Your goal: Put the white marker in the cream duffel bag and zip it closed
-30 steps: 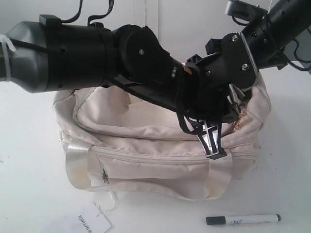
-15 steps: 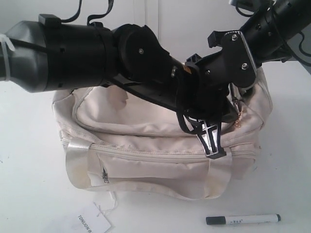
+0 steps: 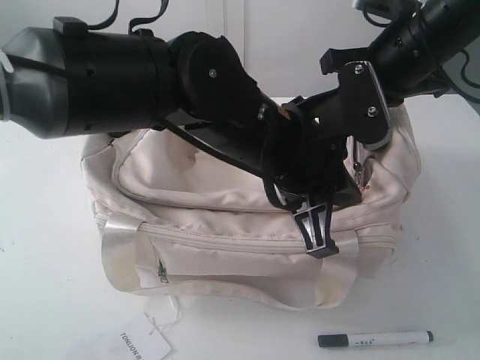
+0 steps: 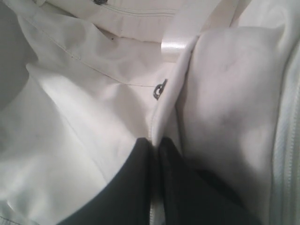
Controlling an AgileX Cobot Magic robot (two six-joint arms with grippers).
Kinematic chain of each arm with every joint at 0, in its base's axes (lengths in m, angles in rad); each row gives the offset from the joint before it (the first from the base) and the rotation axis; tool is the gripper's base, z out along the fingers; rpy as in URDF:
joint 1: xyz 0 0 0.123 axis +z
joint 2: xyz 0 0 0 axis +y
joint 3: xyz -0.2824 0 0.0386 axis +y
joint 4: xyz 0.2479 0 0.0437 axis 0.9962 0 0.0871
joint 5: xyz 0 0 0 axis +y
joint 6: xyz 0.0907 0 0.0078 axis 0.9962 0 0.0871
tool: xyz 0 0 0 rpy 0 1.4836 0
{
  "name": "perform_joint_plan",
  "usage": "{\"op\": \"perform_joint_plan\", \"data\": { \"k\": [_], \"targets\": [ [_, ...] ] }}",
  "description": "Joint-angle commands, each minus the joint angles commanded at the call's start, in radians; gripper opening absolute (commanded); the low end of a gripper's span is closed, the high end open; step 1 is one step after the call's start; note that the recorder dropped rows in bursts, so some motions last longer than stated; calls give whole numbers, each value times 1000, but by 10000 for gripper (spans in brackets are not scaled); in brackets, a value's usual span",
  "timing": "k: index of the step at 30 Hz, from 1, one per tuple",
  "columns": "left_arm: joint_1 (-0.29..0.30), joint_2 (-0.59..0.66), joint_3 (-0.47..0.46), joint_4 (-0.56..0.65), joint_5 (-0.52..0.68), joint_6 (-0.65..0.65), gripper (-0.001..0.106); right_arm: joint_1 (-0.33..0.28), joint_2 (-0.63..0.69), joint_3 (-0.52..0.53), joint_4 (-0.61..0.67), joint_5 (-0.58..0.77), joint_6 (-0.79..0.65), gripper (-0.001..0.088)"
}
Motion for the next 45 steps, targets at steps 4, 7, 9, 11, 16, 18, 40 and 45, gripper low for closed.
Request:
{"op": "perform_joint_plan", "data": {
  "k": [4, 7, 9, 11, 16, 18, 40, 45],
  "targets": [
    [0, 0, 0, -42, 46, 0, 0, 0, 0, 0, 7, -18, 26, 0],
    [0, 0, 0, -116, 46, 0, 0, 0, 0, 0, 26, -32, 28, 0],
    [0, 0, 0, -126, 59, 0, 0, 0, 0, 0, 37, -44, 28, 0],
    [0, 5, 0, -126, 87, 0, 0, 0, 0, 0, 37, -50, 34, 0],
    [0, 30, 0, -128, 144, 0, 0, 0, 0, 0, 37, -63, 50, 0],
    [0, 31, 0, -113, 150, 0, 0, 0, 0, 0, 37, -63, 50, 0],
    [0, 31, 0, 1, 201, 5, 0, 0, -2, 0, 37, -100, 50, 0],
    [0, 31, 0, 92, 232, 5, 0, 0, -4, 0, 37, -102, 50, 0]
  ]
}}
